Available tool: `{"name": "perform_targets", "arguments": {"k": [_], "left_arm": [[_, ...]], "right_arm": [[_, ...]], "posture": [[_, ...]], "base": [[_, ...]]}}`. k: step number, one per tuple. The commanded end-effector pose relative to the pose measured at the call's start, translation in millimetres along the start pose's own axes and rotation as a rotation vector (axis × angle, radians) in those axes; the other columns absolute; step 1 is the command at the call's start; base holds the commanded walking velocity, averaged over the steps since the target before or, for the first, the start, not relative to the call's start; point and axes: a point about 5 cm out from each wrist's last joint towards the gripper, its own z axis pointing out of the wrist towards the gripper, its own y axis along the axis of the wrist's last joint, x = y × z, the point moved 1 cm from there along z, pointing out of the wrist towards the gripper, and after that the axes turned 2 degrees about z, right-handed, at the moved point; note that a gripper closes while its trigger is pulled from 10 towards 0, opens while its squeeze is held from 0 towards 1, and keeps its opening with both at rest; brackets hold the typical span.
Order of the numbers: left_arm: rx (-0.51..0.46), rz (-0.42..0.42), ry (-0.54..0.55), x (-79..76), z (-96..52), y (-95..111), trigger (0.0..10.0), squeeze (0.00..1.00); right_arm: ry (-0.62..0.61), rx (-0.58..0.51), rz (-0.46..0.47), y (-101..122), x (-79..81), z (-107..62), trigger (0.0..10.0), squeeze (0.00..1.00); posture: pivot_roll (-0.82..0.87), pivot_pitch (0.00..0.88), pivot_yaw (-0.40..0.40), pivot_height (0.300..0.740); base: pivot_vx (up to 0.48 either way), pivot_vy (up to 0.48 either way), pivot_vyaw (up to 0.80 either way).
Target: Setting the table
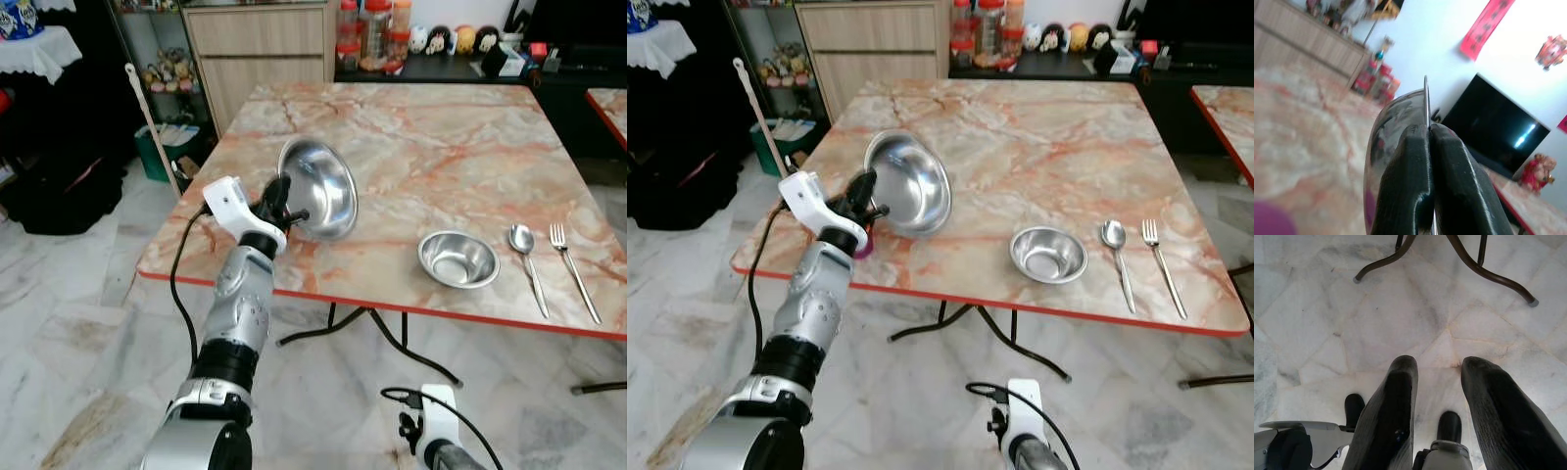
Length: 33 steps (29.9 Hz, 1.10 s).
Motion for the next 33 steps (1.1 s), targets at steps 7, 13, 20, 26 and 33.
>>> {"name": "perform_targets", "arguments": {"k": [7, 13, 20, 26, 33], "left_arm": [[-0.21, 0.02, 0.112, 12.9, 10.6, 52.1, 10.0, 0.0], [-0.344, 0.082, 0.327, 67.6, -7.4, 92.9, 10.0, 0.0], [-0.467, 0.249, 0.525, 115.7, -34.6, 142.1, 10.0, 0.0], [-0.435, 0.506, 0.68, 156.2, -68.1, 163.4, 10.0, 0.0], [-0.217, 0.727, 0.825, 198.7, -108.5, 145.1, 10.0, 0.0]], "right_arm": [[0.002, -0.019, 0.01, 3.9, 2.0, 0.8, 10.0, 0.0], [0.003, -0.019, 0.014, 3.4, 2.9, 0.8, 10.0, 0.0], [0.004, -0.016, 0.015, 2.7, 3.0, 0.7, 10.0, 0.0], [0.009, -0.016, 0.014, 2.9, 4.1, 0.9, 10.0, 0.0], [0.01, -0.01, 0.017, 0.2, 5.9, 0.5, 10.0, 0.0]], "posture": [[-0.13, 0.0, 0.041, 0.74], [-0.13, 0.0, 0.042, 0.74], [-0.11, 0.0, 0.037, 0.74], [-0.11, 0.0, 0.035, 0.74], [-0.1, 0.0, 0.043, 0.74]], "base": [[0.0, 0.0, 0.0], [0.0, 0.0, 0.0], [0.0, 0.0, 0.0], [0.0, 0.0, 0.0], [0.0, 0.0, 0.0]]}}
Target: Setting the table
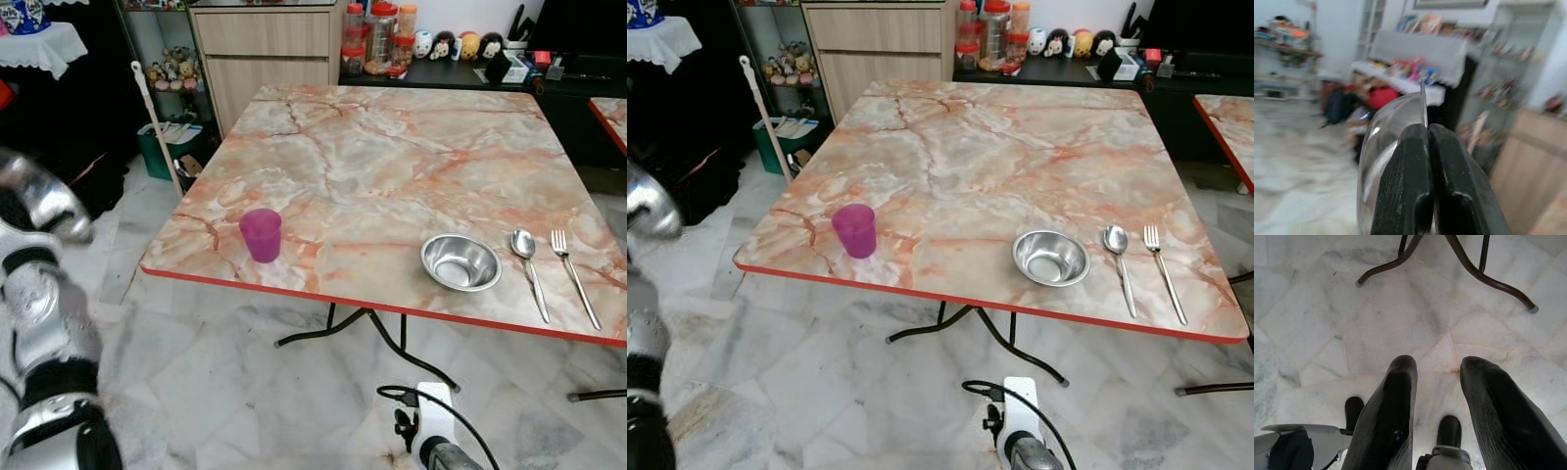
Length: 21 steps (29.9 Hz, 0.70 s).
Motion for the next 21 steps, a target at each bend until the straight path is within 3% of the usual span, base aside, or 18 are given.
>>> {"name": "perform_targets", "arguments": {"k": [1, 5, 7, 10, 11, 12, 17, 18, 21], "left_arm": [[0.05, 0.109, -0.025, 7.1, -6.0, -14.8, 10.0, 0.0], [0.174, 0.153, -0.004, 17.2, -20.2, -42.3, 10.0, 0.0], [0.177, 0.156, -0.004, 17.4, -20.6, -43.1, 10.0, 0.0], [0.292, 0.196, -0.013, 21.2, -37.6, -68.1, 10.0, 0.0], [0.292, 0.196, -0.013, 21.2, -37.6, -68.1, 10.0, 0.0], [0.365, 0.212, -0.01, 26.4, -50.8, -83.9, 10.0, 0.0], [0.466, 0.223, -0.018, 31.1, -69.5, -103.3, 10.0, 0.0], [0.542, 0.211, -0.058, 27.1, -84.2, -116.9, 10.0, 0.0], [0.6, 0.196, -0.096, 20.6, -97.0, -127.5, 10.0, 0.0]], "right_arm": [[-0.004, 0.002, 0.016, -2.1, 0.6, -0.4, 10.0, 0.0], [-0.005, 0.003, 0.017, -3.7, 0.6, -0.9, 10.0, 0.0], [-0.005, 0.003, 0.017, -3.7, 0.6, -0.9, 10.0, 0.0], [-0.01, 0.007, 0.018, -5.8, -0.9, -1.6, 10.0, 0.0], [-0.01, 0.007, 0.018, -5.8, -0.9, -1.6, 10.0, 0.0], [-0.013, 0.009, 0.018, -6.9, -1.8, -2.0, 10.0, 0.0], [-0.018, 0.011, 0.021, -8.2, -3.1, -2.5, 10.0, 0.0], [-0.021, 0.012, 0.022, -8.6, -3.7, -2.7, 10.0, 0.0], [-0.023, 0.012, 0.023, -8.6, -4.6, -2.8, 10.0, 0.0]], "posture": [[-0.11, 0.0, 0.049, 0.74], [-0.12, 0.0, 0.057, 0.74], [-0.12, 0.0, 0.057, 0.74], [-0.13, 0.0, 0.061, 0.74], [-0.13, 0.0, 0.061, 0.74], [-0.13, 0.0, 0.063, 0.74], [-0.14, 0.0, 0.066, 0.74], [-0.14, 0.0, 0.068, 0.74], [-0.15, 0.0, 0.067, 0.74]], "base": [[0.0, 0.0, 0.0], [0.0, 0.0, 0.0], [0.0, 0.0, 0.0], [0.0, 0.0, 0.0], [0.0, 0.0, 0.0], [0.0, 0.0, 0.0], [0.0, 0.0, 0.0], [0.0, 0.0, 0.0], [0.0, 0.0, 0.0]]}}
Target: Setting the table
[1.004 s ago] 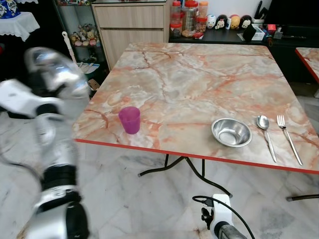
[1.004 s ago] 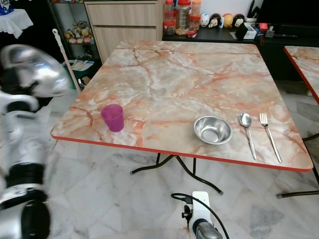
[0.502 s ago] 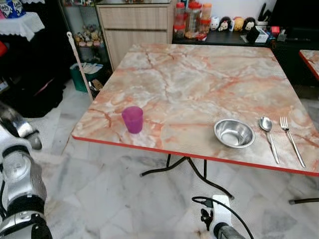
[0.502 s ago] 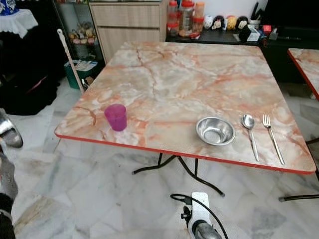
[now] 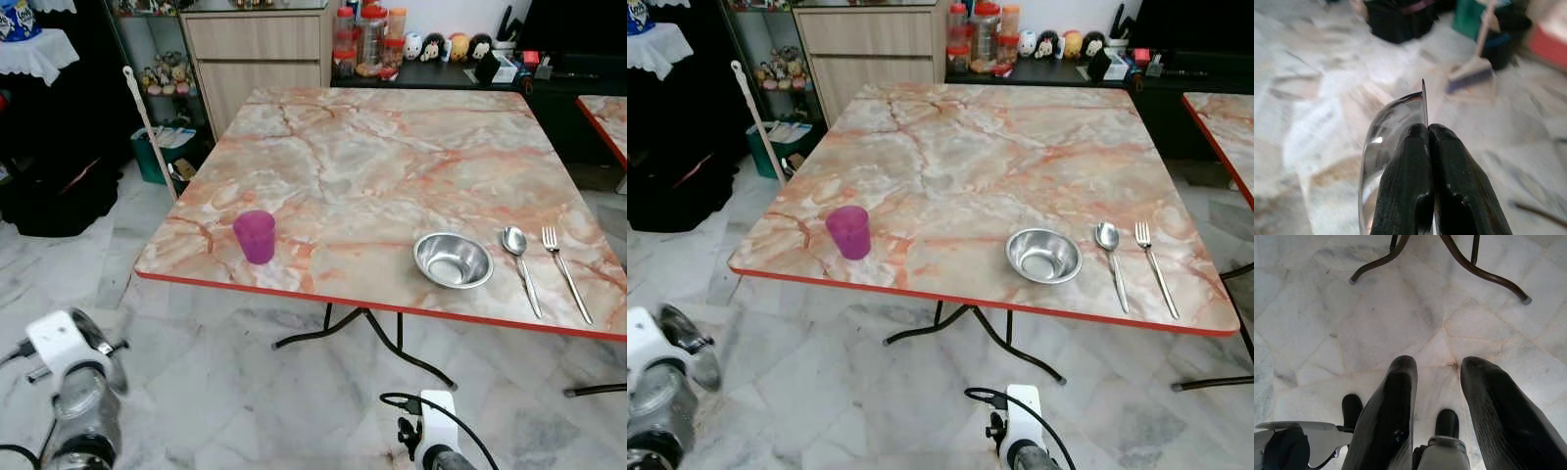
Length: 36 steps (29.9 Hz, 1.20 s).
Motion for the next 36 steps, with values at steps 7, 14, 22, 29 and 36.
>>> {"name": "perform_targets", "arguments": {"k": [7, 14, 22, 29, 36], "left_arm": [[0.13, -0.015, -0.119, -32.6, -14.9, -32.5, 10.0, 0.0], [0.252, -0.073, -0.303, -73.0, -35.5, -58.5, 10.0, 0.0], [0.319, -0.035, -0.38, -93.4, -51.5, -74.8, 10.0, 0.0], [0.348, -0.039, -0.412, -106.1, -57.7, -78.5, 10.0, 0.0], [0.382, -0.022, -0.361, -96.4, -57.5, -84.3, 10.0, 0.0]], "right_arm": [[-0.017, -0.011, 0.021, 2.2, -3.7, -0.1, 10.0, 0.0], [-0.029, -0.014, 0.028, 2.0, -6.9, -0.6, 10.0, 0.0], [-0.034, -0.018, 0.029, 2.2, -8.6, -0.9, 10.0, 0.0], [-0.045, -0.015, 0.037, 1.5, -10.1, -1.1, 10.0, 0.0], [-0.053, -0.028, 0.044, 4.9, -12.4, -0.8, 10.0, 0.0]], "posture": [[-0.15, 0.0, 0.055, 0.74], [-0.16, 0.0, 0.058, 0.74], [-0.17, 0.0, 0.066, 0.74], [-0.18, 0.0, 0.073, 0.74], [-0.21, 0.0, 0.085, 0.74]], "base": [[0.0, 0.0, 0.0], [0.0, 0.0, 0.0], [0.0, 0.0, 0.0], [0.0, 0.0, 0.0], [0.0, -0.085, -0.42]]}}
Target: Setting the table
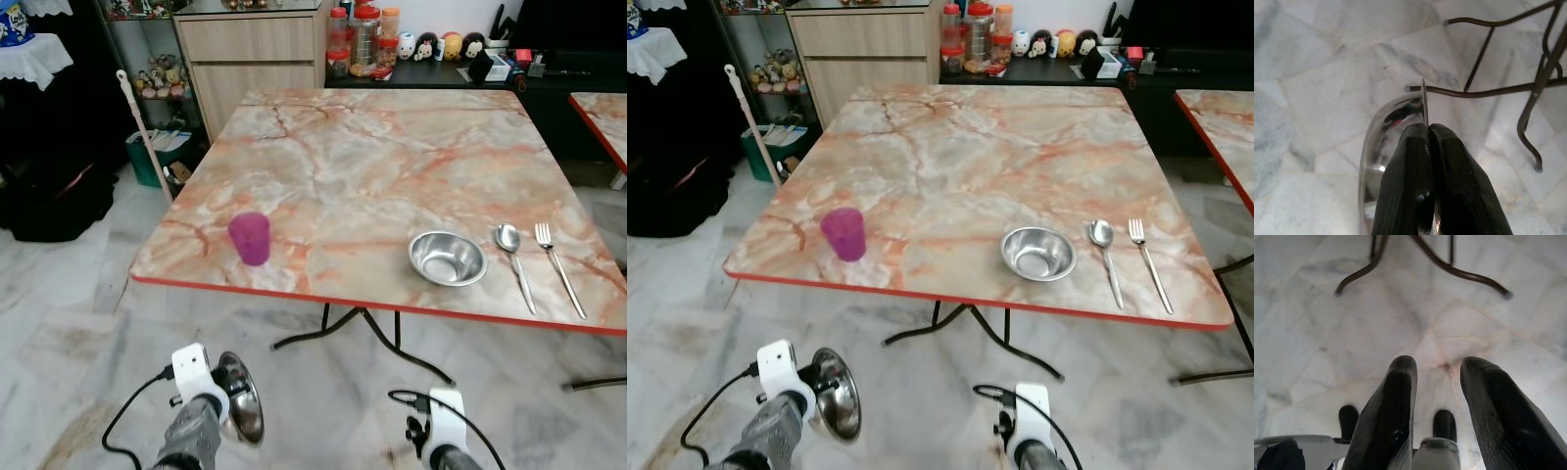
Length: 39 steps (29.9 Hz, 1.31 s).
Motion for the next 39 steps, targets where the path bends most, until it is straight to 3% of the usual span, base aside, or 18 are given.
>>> {"name": "perform_targets", "arguments": {"k": [1, 10, 14, 19, 39], "left_arm": [[0.016, 0.029, 0.016, 5.2, -0.2, -0.8, 10.0, 0.0], [0.018, 0.029, 0.031, 12.2, -1.7, -2.8, 10.0, 0.0], [0.018, 0.024, 0.04, 14.5, -1.9, -2.6, 10.0, 0.0], [0.023, 0.026, 0.053, 17.6, -2.6, -4.0, 10.0, 0.0], [0.033, 0.043, 0.044, 14.1, -3.3, -7.7, 10.0, 0.0]], "right_arm": [[-0.012, -0.018, 0.015, 3.8, -2.4, 0.3, 10.0, 0.0], [-0.019, 0.0, 0.022, 1.1, -2.7, 0.1, 10.0, 0.0], [-0.017, 0.01, 0.042, 0.0, -2.4, 0.2, 10.0, 0.0], [-0.015, -0.011, 0.007, 4.7, -2.7, 0.8, 10.0, 0.0], [-0.017, -0.004, 0.001, 2.2, -5.8, -0.1, 10.0, 0.0]], "posture": [[-0.21, 0.0, 0.085, 0.74], [-0.19, 0.0, 0.075, 0.74], [-0.18, 0.0, 0.07, 0.74], [-0.18, 0.0, 0.061, 0.74], [-0.19, 0.0, 0.058, 0.74]], "base": [[0.0, -0.334, 0.0], [0.0, -0.335, 0.0], [0.0, -0.337, -0.79], [0.0, -0.343, 0.0], [0.061, -0.34, 0.0]]}}
